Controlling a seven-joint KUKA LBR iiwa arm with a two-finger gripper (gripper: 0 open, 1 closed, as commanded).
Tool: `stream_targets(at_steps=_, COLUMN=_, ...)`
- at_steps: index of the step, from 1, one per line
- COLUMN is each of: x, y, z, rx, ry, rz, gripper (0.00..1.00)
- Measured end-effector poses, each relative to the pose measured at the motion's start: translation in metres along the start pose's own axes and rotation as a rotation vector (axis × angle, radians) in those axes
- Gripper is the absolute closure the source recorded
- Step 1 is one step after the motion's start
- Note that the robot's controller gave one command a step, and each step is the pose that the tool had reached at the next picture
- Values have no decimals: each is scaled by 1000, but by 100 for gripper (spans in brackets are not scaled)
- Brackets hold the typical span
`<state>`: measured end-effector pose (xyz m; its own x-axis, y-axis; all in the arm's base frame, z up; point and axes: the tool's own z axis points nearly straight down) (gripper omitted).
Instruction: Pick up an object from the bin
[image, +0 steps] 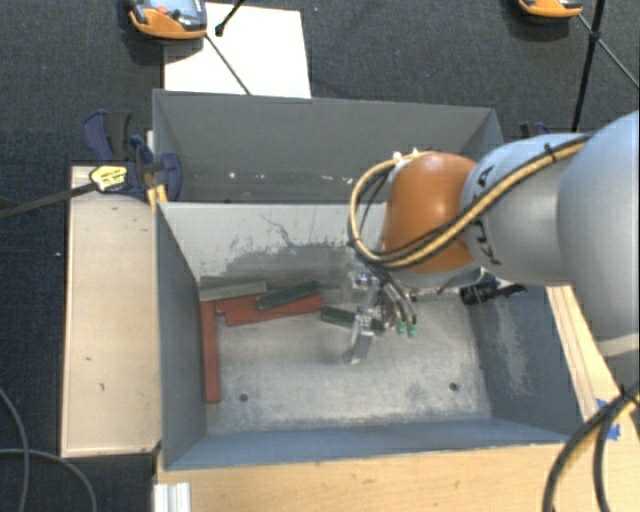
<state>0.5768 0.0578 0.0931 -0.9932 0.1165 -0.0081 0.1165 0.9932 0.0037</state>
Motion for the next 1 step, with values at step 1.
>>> stream_targets(at_steps=1, x=14, y=1, z=23, rx=5, ry=9, rz=175, gripper=0)
